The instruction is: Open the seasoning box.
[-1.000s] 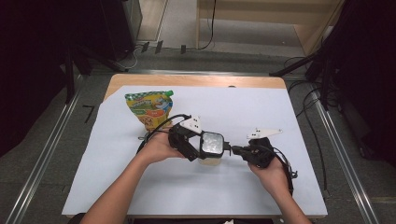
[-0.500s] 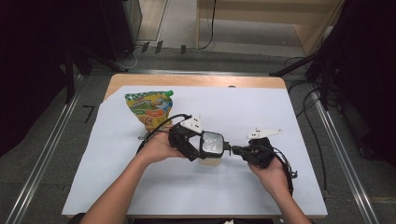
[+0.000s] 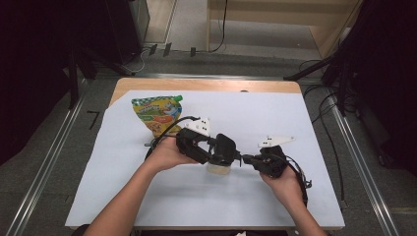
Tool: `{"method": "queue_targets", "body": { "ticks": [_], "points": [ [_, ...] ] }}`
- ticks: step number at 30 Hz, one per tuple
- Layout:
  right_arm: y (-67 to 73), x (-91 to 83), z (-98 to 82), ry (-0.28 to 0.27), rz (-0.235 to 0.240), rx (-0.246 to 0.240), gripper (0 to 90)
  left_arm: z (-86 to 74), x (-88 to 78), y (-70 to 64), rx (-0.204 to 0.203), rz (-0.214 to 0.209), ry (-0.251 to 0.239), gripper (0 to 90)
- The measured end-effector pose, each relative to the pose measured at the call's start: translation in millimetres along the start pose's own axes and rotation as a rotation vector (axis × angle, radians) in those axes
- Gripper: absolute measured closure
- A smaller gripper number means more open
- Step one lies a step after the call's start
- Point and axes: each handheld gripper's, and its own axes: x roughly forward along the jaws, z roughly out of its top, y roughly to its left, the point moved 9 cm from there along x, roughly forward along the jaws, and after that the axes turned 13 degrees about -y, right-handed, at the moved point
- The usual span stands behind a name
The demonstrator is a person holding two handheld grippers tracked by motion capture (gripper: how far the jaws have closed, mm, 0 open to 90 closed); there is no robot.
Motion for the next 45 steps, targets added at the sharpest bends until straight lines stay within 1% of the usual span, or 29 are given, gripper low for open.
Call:
{"method": "queue_targets", "body": {
  "ticks": [1, 2, 3, 5, 7, 9, 14, 15, 19, 21, 23, 25, 27, 33, 39, 41, 43, 45],
  "points": [
    [-0.1, 0.1, 0.0, 0.0, -0.001, 0.0, 90.0, 0.5, 0.4, -2.2, 0.002, -0.008, 0.01, 46.5],
    [-0.1, 0.5, 0.2, -0.002, 0.001, -0.001, 90.0, 1.8, 1.1, -4.5, 0.0, -0.016, 0.015, 50.8],
    [0.0, 0.6, 0.3, -0.003, 0.0, -0.002, 90.0, 3.7, 1.8, -5.4, 0.004, -0.005, 0.014, 52.2],
    [0.3, 0.6, 0.6, -0.004, 0.002, -0.002, 90.0, 7.3, 2.1, -7.5, -0.009, -0.011, 0.016, 54.9],
    [0.4, 0.3, 0.7, -0.005, 0.004, 0.001, 90.0, 10.0, 2.4, -9.3, -0.015, -0.002, 0.019, 56.2],
    [0.8, -0.1, 0.8, -0.007, 0.006, 0.002, 90.0, 11.8, 1.6, -10.9, -0.004, 0.004, 0.035, 58.3],
    [1.3, -1.1, 1.1, -0.007, 0.007, -0.002, 90.0, 18.2, 2.0, -16.6, -0.004, 0.006, 0.039, 66.8],
    [1.3, -1.1, 1.1, -0.007, 0.007, -0.002, 90.0, 19.2, 2.0, -17.7, 0.0, 0.0, 0.039, 66.8],
    [1.7, -1.7, 1.2, -0.007, 0.01, -0.002, 90.0, 21.4, 2.6, -22.1, 0.007, -0.016, 0.044, 74.4],
    [1.9, -2.0, 1.4, -0.009, 0.011, -0.003, 90.0, 22.2, 3.2, -23.8, 0.001, -0.024, 0.046, 77.8],
    [2.2, -2.3, 1.5, -0.008, 0.011, -0.001, 90.0, 23.1, 4.2, -25.3, 0.006, -0.032, 0.047, 80.6],
    [2.5, -2.6, 1.4, -0.008, 0.011, 0.001, 90.0, 23.9, 6.0, -27.5, -0.002, -0.04, 0.047, 84.1],
    [2.8, -2.8, 1.4, -0.008, 0.012, 0.002, 90.0, 25.3, 7.9, -28.4, -0.009, -0.037, 0.047, 84.7],
    [3.4, -3.4, 1.3, -0.006, 0.005, 0.003, 90.0, 29.3, 14.9, -31.5, -0.012, -0.027, 0.046, 84.7],
    [4.3, -3.6, 1.0, -0.007, 0.002, 0.005, 90.0, 29.0, 24.8, -34.1, 0.0, -0.011, 0.05, 84.4],
    [4.4, -3.7, 1.0, -0.008, -0.002, 0.0, 90.0, 28.5, 27.8, -34.9, -0.014, -0.012, 0.041, 84.4],
    [4.6, -3.8, 0.9, -0.009, -0.003, 0.0, 90.0, 28.8, 29.9, -34.6, -0.017, -0.019, 0.039, 84.4],
    [4.4, -3.6, 0.8, -0.012, -0.004, 0.001, 90.0, 29.1, 32.0, -35.5, -0.016, -0.016, 0.036, 84.3]
  ]
}}
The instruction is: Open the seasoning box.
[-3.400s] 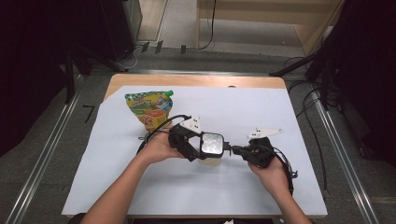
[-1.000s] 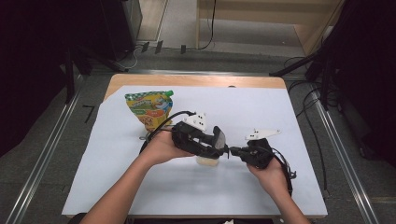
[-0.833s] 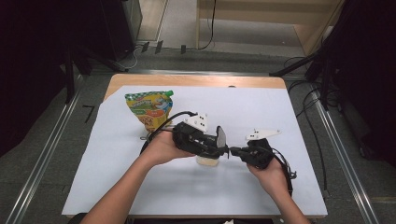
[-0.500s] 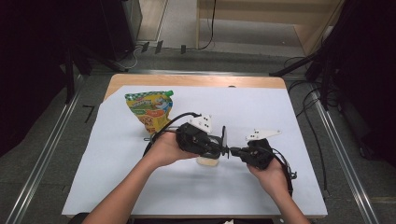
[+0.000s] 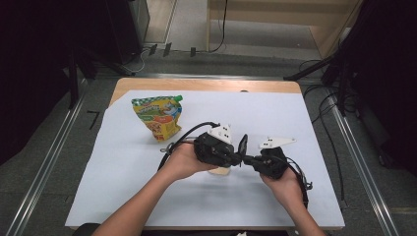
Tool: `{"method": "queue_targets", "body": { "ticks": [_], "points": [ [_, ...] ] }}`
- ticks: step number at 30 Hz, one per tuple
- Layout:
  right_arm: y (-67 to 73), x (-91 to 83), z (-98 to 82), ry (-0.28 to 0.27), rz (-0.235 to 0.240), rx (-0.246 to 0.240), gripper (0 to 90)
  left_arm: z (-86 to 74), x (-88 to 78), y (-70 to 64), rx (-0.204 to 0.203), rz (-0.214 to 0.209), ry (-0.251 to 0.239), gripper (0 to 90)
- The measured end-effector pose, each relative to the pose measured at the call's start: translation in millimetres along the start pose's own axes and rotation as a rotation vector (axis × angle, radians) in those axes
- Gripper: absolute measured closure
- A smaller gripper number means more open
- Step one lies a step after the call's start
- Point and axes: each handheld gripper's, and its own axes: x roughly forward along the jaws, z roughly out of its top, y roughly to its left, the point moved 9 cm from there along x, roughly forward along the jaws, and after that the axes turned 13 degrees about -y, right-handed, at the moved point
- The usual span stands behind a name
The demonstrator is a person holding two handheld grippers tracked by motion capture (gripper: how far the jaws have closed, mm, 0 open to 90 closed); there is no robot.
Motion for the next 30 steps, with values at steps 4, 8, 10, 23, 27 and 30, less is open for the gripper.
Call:
{"method": "queue_targets", "body": {
  "ticks": [4, 8, 10, 23, 27, 30],
  "points": [
    [0.7, -0.7, -0.5, 0.0, 0.006, -0.002, 90.0, -1.1, -0.6, 1.0, -0.006, -0.003, 0.005, 83.7],
    [1.9, -1.5, -1.7, 0.004, 0.009, -0.009, 90.0, -0.6, 1.6, 0.4, -0.008, 0.002, 0.003, 83.6],
    [1.7, -1.5, -1.8, 0.004, 0.01, -0.005, 90.0, -0.6, 1.2, 0.4, -0.015, -0.001, 0.001, 83.3],
    [14.5, -5.5, -13.3, 0.028, 0.074, -0.007, 90.0, -7.5, -39.3, 23.4, -0.131, 0.105, -0.043, 61.2],
    [17.6, -3.5, -15.3, 0.035, 0.101, 0.001, 90.0, -14.5, -55.2, 37.8, -0.21, 0.17, -0.079, 44.2],
    [16.8, 1.8, -14.5, 0.024, 0.109, 0.01, 90.0, -21.7, -66.4, 46.3, -0.246, 0.2, -0.097, 44.2]
  ]
}}
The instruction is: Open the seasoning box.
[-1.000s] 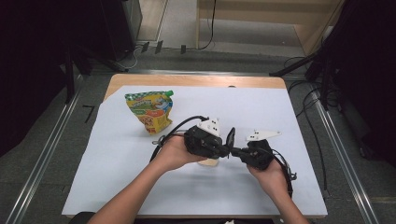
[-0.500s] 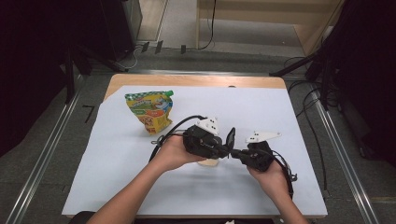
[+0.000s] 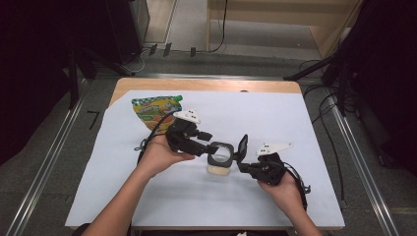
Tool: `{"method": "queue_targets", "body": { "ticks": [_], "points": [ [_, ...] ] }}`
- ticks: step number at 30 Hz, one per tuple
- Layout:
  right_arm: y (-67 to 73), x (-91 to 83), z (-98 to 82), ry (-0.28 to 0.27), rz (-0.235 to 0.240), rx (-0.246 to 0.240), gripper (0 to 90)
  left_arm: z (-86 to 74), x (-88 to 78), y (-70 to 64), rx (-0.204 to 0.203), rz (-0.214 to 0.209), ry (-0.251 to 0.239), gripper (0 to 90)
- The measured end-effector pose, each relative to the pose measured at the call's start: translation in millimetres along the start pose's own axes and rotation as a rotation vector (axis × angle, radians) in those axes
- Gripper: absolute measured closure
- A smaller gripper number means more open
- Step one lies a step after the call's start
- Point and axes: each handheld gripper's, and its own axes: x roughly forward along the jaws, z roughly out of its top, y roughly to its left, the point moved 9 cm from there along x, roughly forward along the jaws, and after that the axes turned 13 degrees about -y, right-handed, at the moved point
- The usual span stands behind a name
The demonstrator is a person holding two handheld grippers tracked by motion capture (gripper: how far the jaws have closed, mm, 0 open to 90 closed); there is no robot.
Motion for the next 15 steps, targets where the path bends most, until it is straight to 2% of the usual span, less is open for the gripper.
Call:
{"method": "queue_targets", "body": {
  "ticks": [2, 6, 11, 15],
  "points": [
    [-0.4, 2.9, -0.2, 0.004, 0.012, 0.01, 90.0, -3.5, -7.0, 7.8, -0.017, 0.019, -0.01, 44.0],
    [-2.2, 5.9, 1.2, 0.008, 0.01, 0.001, 90.0, -9.4, -16.8, 20.1, -0.014, 0.084, -0.024, 41.7],
    [-10.0, 7.4, 6.0, -0.007, -0.001, 0.003, 90.0, -16.3, -26.1, 26.1, -0.044, 0.086, -0.048, 43.1],
    [-16.7, 7.8, 8.3, -0.009, -0.008, 0.009, 90.0, -21.4, -34.4, 29.1, -0.026, 0.098, -0.054, 43.3]
  ]
}}
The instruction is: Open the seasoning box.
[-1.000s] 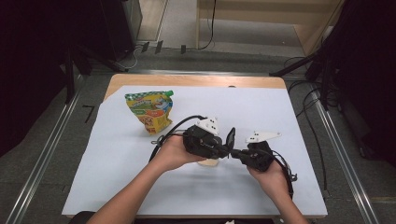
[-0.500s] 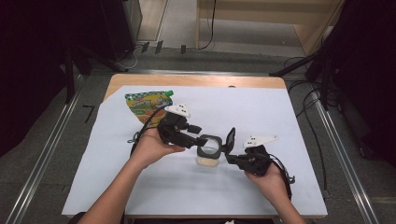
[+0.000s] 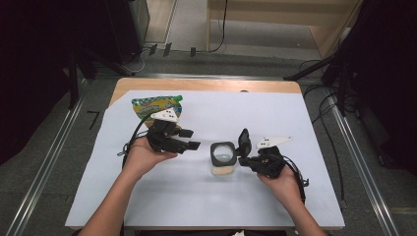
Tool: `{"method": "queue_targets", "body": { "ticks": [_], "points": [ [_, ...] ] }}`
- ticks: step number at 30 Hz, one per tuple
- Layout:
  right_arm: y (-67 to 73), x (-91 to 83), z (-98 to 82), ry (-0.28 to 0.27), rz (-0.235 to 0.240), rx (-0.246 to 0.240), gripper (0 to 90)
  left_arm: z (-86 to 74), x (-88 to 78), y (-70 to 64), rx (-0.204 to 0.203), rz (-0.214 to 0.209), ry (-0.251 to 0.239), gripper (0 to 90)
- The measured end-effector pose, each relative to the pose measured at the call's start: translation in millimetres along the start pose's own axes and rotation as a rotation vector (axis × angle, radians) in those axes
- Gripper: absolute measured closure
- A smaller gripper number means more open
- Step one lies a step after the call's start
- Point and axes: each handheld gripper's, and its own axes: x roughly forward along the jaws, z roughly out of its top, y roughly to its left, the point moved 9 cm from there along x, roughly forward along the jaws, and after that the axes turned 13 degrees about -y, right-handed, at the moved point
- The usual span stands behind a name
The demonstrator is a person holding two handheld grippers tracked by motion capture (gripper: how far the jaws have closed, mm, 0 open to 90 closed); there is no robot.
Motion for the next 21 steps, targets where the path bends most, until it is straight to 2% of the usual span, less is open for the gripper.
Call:
{"method": "queue_targets", "body": {
  "ticks": [5, 8, 10, 13, 16, 21],
  "points": [
    [-8.8, 2.1, 3.5, -0.015, -0.018, -0.003, 89.6, -4.7, -13.9, 6.0, -0.006, 0.012, 0.002, 46.1],
    [-9.7, 2.9, 4.2, -0.01, -0.008, 0.003, 87.1, -4.7, -25.8, 11.4, -0.025, 0.03, -0.014, 46.6],
    [-8.5, 2.2, 3.5, 0.002, -0.007, -0.002, 84.5, -4.8, -33.2, 14.8, -0.024, 0.048, -0.016, 46.9],
    [-9.1, -1.6, 3.7, 0.0, -0.017, -0.018, 82.7, -6.1, -46.8, 23.0, -0.023, 0.082, -0.022, 47.2],
    [-9.9, -6.0, 4.2, -0.006, -0.016, -0.016, 80.2, -9.3, -55.7, 30.4, -0.047, 0.09, -0.027, 47.0],
    [-10.1, -14.9, 5.5, -0.014, -0.006, -0.002, 75.5, -11.1, -68.2, 39.5, -0.06, 0.11, -0.043, 46.9]
  ]
}}
